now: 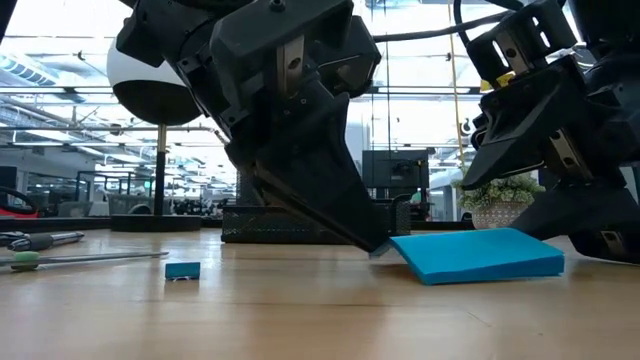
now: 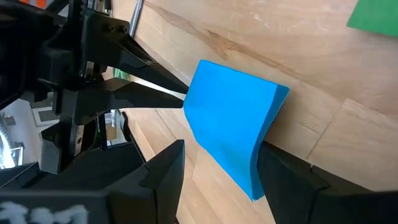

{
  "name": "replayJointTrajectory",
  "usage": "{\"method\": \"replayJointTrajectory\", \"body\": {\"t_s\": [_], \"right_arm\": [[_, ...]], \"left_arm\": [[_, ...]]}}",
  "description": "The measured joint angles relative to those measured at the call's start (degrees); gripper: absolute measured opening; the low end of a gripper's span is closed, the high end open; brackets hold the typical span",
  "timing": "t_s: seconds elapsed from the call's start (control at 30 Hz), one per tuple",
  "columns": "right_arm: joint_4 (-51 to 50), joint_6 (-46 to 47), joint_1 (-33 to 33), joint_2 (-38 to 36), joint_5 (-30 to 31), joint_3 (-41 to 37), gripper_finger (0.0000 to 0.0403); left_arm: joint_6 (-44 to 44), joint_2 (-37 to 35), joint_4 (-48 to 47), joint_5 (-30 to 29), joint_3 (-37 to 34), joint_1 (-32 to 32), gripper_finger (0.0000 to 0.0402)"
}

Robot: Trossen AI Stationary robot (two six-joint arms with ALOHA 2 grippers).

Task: Pick and place office supplies into organizer
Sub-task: Put the blue sticky note into the desk organizer

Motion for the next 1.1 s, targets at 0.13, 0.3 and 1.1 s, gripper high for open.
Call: {"method": "replayJointTrajectory", "body": {"t_s": [0.13, 0.3, 1.1], "right_arm": [[-0.1, -0.1, -0.1, 0.0, 1.1, 0.0, 0.0185], [0.0, -0.2, -0.2, 0.0, 1.0, 0.0, 0.0179], [2.3, -1.7, -0.2, 0.1, -1.2, 0.0, 0.0008]], "left_arm": [[0.0, 0.0, 0.7, 0.0, 0.0, 0.0, 0.0047], [0.0, 0.0, 1.3, -0.1, 0.0, 0.0, 0.0047], [-0.4, 0.0, 2.8, -0.7, 0.0, 0.0, 0.0047]]}}
